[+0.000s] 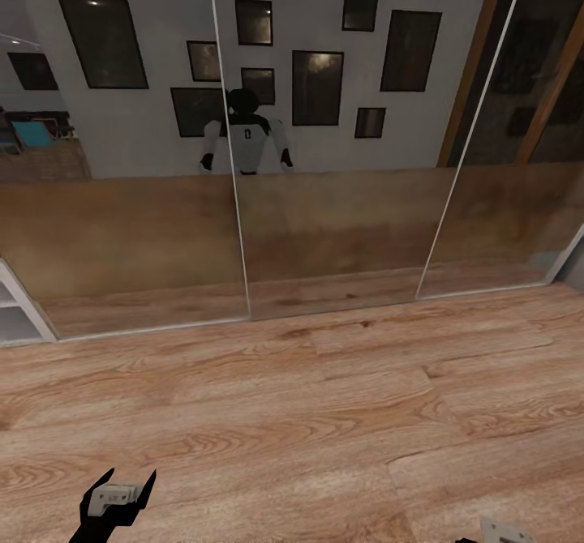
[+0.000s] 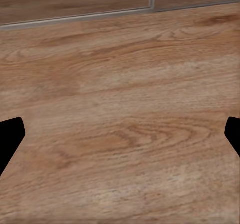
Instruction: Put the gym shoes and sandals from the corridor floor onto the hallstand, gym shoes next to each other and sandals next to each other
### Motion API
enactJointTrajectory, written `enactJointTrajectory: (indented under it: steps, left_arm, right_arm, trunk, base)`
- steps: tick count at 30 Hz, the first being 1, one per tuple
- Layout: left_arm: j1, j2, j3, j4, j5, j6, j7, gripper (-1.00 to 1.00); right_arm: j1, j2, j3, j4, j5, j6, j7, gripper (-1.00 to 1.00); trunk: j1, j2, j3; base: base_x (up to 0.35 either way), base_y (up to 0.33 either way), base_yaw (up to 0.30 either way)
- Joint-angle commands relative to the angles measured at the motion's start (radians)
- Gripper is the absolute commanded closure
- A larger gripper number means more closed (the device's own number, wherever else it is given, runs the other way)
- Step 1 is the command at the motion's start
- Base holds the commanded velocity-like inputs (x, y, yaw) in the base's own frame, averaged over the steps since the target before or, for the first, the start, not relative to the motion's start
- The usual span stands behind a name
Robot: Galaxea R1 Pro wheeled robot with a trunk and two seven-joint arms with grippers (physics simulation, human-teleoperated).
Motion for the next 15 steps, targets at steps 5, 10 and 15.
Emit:
enactJointTrajectory:
  steps: [5,10,15]
  left_arm:
    - [0.0,0.0,0.0,0.0,0.0,0.0,0.0,-1.0]
    - [0.0,0.0,0.0,0.0,0.0,0.0,0.0,-1.0]
    - [0.0,0.0,0.002,0.0,0.0,0.0,0.001,-1.0]
  right_arm:
    - [0.0,0.0,0.0,0.0,0.0,0.0,0.0,-1.0]
    - [0.001,0.0,0.001,0.0,0.002,0.001,0.001,-1.0]
    - [0.005,-0.007,0.008,-0.001,0.004,0.034,0.001,-1.0]
  trunk:
    - [0.0,0.0,0.0]
    - [0.0,0.0,0.0]
    - [0.0,0.0,0.0]
  base:
    - [-0.023,0.009,0.002]
    - [-0.01,0.004,0.001]
    - [-0.004,0.002,0.0]
